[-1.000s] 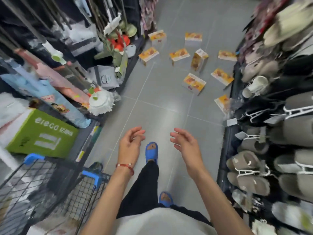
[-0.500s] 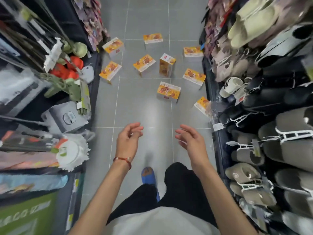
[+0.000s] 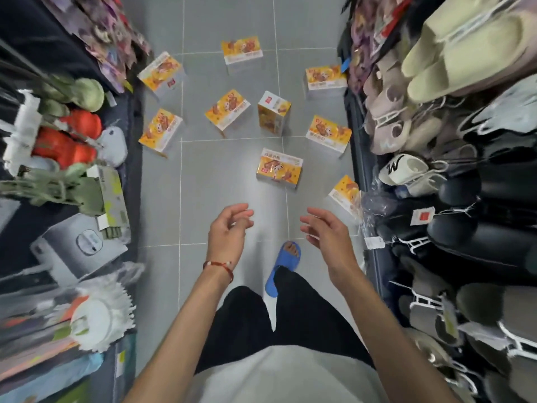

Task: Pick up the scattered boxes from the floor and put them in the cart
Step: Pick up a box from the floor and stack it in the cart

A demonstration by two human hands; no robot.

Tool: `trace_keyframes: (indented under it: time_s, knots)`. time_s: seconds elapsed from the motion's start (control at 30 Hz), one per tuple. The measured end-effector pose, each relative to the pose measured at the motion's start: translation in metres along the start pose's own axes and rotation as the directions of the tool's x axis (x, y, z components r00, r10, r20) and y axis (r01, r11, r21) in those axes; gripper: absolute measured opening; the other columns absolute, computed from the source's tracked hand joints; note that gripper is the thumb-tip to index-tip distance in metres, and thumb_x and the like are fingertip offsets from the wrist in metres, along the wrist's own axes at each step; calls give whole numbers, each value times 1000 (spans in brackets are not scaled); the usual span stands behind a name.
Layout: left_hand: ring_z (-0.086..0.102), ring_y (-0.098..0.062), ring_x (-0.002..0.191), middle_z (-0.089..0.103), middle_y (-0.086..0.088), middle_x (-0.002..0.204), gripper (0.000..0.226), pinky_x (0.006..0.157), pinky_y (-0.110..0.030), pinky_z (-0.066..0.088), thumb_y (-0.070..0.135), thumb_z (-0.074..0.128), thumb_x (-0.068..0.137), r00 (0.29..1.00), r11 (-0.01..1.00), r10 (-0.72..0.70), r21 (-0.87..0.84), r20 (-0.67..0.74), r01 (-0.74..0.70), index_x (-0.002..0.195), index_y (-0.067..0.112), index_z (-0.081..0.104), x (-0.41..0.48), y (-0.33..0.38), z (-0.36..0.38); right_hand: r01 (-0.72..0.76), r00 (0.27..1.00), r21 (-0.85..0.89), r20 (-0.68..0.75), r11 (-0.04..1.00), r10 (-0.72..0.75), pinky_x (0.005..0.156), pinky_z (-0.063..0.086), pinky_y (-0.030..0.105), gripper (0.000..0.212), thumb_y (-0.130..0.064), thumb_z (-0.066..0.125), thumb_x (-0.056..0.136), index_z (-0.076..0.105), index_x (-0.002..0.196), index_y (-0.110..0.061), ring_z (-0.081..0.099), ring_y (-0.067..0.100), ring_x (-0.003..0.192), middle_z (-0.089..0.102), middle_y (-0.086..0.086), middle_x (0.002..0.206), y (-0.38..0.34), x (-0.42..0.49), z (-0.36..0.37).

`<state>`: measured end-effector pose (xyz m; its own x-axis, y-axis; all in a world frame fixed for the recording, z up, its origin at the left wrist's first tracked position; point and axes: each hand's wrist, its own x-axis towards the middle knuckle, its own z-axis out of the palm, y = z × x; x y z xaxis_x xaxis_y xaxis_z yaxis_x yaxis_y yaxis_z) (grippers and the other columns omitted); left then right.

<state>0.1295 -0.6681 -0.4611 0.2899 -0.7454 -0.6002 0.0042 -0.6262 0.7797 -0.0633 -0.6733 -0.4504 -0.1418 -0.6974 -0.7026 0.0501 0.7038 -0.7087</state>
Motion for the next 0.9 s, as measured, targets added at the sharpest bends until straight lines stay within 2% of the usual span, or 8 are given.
trace_keyframes:
  time_s: [0.03,0.17,0.33,0.43,0.6,0.77,0.83,0.9]
  knots:
    - [70,-15,99,73,3,111,25,93,-29,51,8,51,99,1000,1000,-8,-10,-8,8,116,18,66,13,9,5,-16,1000,-13,7,1000,16,66,55,15,25,-14,57,102,67,124,-17,67,18,103,73,7,116,-10,14,1]
    - [70,-15,101,73,4,111,25,97,-32,51,9,51,99,998,998,-65,-21,-6,65,116,19,66,61,39,15,-45,999,-75,3,996,46,89,54,27,22,-18,60,101,68,121,-21,70,21,108,74,7,117,-38,61,6]
    - [71,-17,97,74,-5,111,21,87,-24,53,11,58,97,987,986,-159,-45,32,161,116,14,67,138,62,22,-107,992,-75,-78,991,101,86,51,28,20,-15,60,100,68,118,-19,68,18,98,74,10,115,-60,122,26]
    - [69,-16,87,72,-7,106,22,87,-28,53,8,60,96,973,974,-222,-35,70,224,117,8,68,186,67,30,-121,983,-69,-148,990,110,84,50,28,25,-16,62,99,68,123,-16,69,14,92,74,5,108,-64,160,44]
    - [70,-7,86,72,-1,108,21,85,-25,51,14,59,98,959,964,-207,208,191,167,117,16,68,267,56,42,-155,970,-45,-194,987,143,85,51,26,22,-17,58,101,67,122,-18,70,17,98,75,4,112,-61,230,73]
    - [67,-26,106,72,-2,113,29,103,-43,50,24,58,89,933,905,-283,384,223,183,115,16,70,341,21,57,-185,954,-92,-256,978,156,95,55,36,22,-15,55,99,69,113,-23,71,23,100,76,3,106,-28,314,82]
    - [66,-28,107,70,-3,116,41,104,-43,49,31,56,79,919,868,-324,457,224,195,113,14,70,368,-3,69,-213,947,-120,-268,970,175,98,55,41,21,-14,55,98,68,111,-25,70,24,103,75,4,108,-8,351,83]
    - [65,-28,99,69,-6,108,32,99,-38,50,30,53,79,901,832,-365,517,236,202,100,12,68,392,-33,81,-257,939,-141,-273,956,212,103,54,46,21,-15,57,96,69,107,-29,69,25,108,74,4,111,19,385,84]
